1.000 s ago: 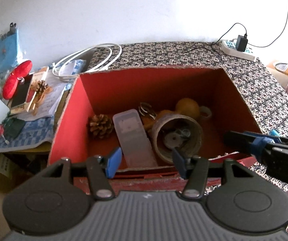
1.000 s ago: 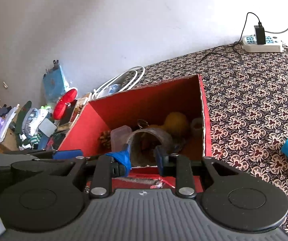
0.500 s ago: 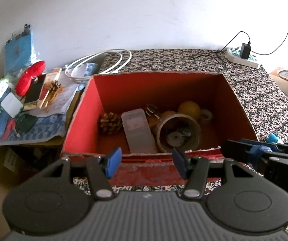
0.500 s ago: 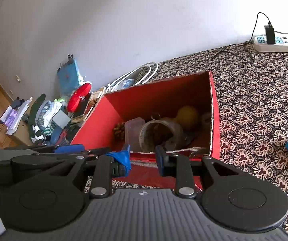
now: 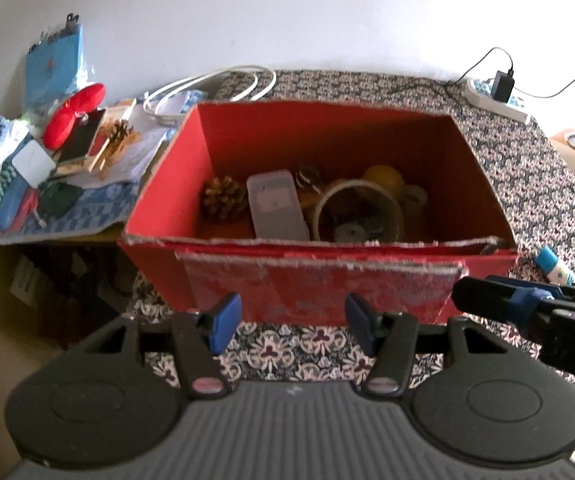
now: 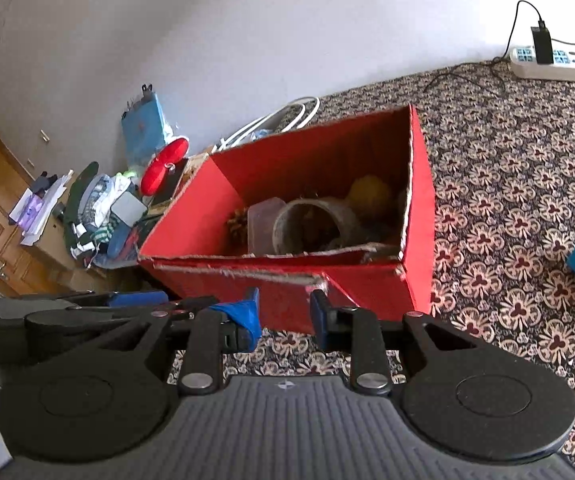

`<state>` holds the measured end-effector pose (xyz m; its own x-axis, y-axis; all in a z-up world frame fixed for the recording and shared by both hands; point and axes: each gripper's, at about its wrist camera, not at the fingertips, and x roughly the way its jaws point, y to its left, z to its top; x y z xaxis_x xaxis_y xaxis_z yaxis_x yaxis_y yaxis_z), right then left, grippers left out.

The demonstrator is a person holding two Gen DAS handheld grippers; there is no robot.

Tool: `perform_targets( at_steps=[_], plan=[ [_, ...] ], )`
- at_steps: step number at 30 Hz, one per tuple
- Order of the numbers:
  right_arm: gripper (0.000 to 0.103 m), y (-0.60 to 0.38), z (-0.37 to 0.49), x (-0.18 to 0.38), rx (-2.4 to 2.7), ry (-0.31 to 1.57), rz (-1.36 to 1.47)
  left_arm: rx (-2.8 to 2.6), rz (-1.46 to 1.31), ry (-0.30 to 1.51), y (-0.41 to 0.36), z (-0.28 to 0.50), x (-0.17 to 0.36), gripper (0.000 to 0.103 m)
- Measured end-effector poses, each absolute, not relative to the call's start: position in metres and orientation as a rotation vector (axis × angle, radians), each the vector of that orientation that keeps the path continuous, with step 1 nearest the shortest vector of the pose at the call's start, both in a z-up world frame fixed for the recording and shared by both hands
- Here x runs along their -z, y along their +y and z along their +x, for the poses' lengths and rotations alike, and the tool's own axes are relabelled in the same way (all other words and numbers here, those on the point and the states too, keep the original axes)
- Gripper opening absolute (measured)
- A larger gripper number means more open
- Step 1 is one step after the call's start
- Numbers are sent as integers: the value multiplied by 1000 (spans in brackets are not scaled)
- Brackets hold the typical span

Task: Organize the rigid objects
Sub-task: 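Withdraw the right gripper up and away from the box, then move the right gripper to the white lotion bottle with blue cap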

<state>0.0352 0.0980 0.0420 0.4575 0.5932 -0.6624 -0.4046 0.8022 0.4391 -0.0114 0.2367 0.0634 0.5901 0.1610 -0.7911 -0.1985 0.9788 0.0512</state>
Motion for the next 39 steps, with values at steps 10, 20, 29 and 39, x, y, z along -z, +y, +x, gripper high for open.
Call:
perform_targets(
  at_steps=[10, 20, 29, 39],
  plan=[
    [10, 87, 32, -31, -634, 962, 246, -216, -21, 969, 215, -11, -46, 62],
    [10, 69, 37, -18, -630, 1009, 264, -216, -2, 1030, 193, -1, -26, 62],
    [10, 46, 47, -4, -614, 1050, 279, -194, 9, 1081, 170, 14, -6, 62],
    [10, 21, 60, 11, -596, 1098, 300, -154, 37, 1125, 141, 27, 12, 62]
  ],
)
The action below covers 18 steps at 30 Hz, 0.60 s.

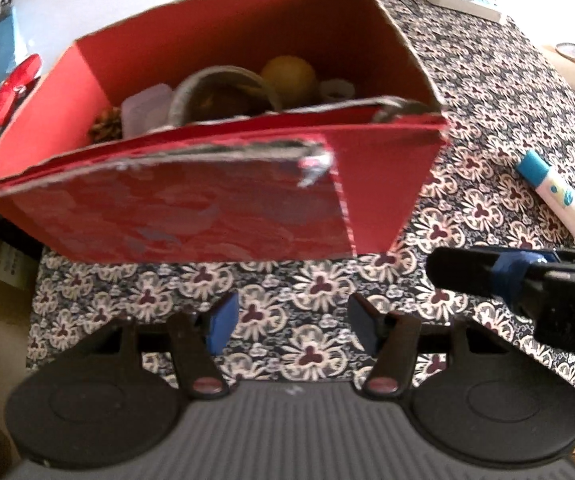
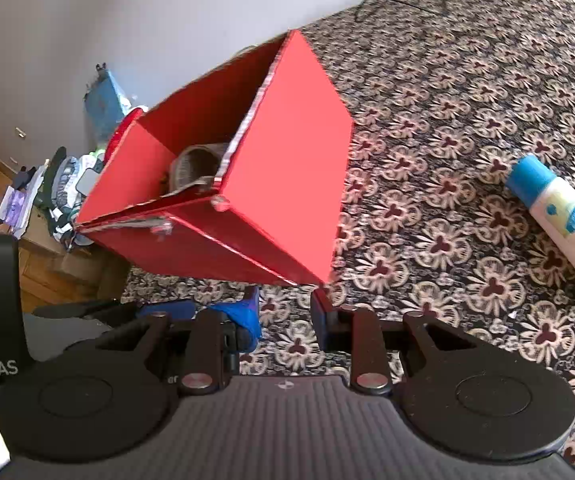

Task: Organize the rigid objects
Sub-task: 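Move the right gripper to the white lotion bottle with blue cap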

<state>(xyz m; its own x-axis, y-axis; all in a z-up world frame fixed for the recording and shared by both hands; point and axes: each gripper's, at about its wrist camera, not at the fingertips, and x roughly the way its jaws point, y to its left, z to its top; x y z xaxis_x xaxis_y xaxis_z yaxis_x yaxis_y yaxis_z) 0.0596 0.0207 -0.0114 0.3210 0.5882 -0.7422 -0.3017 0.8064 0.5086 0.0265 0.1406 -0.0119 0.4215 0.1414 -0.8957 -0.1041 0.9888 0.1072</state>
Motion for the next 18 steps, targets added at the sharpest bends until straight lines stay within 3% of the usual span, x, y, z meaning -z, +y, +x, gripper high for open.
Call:
perform_targets(
  at_steps=[18],
  plan=[
    [9, -70, 60, 22, -434, 1092, 393, 126, 94, 1181, 53, 41, 32, 62]
  ],
)
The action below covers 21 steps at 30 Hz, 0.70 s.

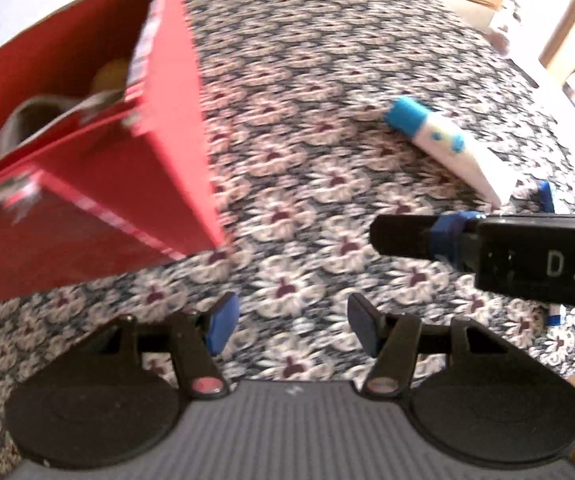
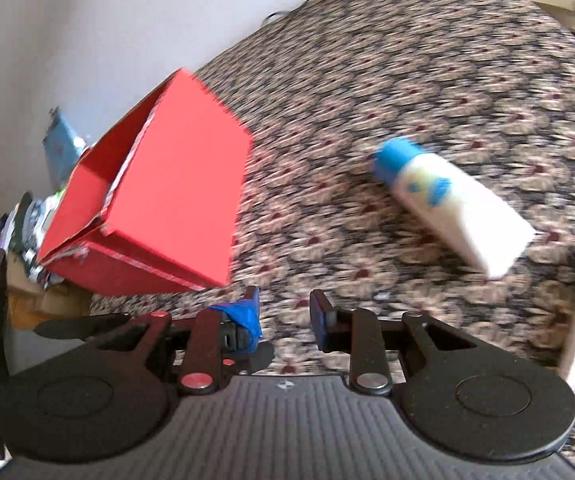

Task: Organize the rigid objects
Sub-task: 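Move the right gripper to the white lotion bottle with blue cap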

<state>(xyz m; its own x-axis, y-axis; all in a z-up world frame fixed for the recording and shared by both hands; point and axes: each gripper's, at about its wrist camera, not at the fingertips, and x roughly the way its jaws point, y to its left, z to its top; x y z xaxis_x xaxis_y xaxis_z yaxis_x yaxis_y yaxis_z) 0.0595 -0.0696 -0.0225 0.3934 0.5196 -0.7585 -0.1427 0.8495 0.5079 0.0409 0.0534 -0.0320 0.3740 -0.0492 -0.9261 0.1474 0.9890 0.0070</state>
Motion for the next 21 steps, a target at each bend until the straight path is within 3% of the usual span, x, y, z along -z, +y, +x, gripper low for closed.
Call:
perform_targets(
  at_steps=[11, 21],
  plan=[
    [10, -148, 70, 20, -247, 1021, 484, 275, 101, 1143, 9, 56, 34, 62],
    [11, -152, 126, 36, -240, 1031, 466, 316, 53, 1109, 0, 71, 38, 63]
  ],
)
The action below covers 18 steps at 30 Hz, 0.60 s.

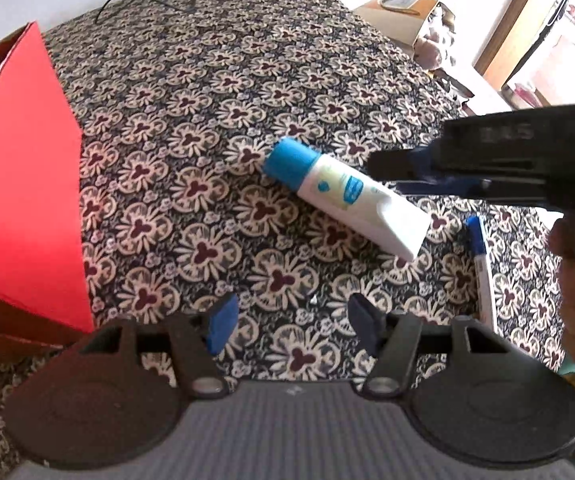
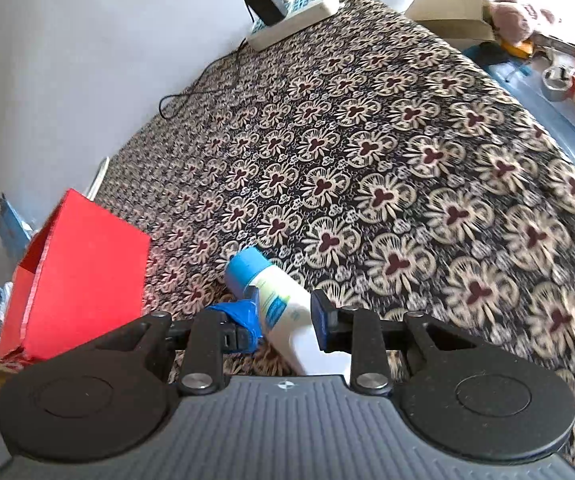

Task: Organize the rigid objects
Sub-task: 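Move the right gripper to the white lotion bottle with blue cap, then close the right gripper on the bottle and lift it upright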

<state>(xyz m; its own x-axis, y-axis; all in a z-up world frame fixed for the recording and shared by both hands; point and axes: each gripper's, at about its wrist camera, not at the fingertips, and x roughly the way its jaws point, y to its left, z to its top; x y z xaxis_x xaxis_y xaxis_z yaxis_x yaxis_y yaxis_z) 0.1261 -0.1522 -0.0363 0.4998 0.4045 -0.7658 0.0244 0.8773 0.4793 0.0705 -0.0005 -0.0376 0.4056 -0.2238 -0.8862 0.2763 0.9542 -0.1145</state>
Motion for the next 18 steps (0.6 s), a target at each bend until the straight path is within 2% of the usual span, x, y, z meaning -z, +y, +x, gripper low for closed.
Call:
perform_targets(
  at_steps=[11, 18],
  plan=[
    [13, -142, 141, 57, -300, 1100, 506, 363, 16, 1080, 2, 78, 39, 63],
    [8, -148, 126, 75, -386, 1174, 622, 456, 34, 1096, -10, 80, 44, 66]
  ],
)
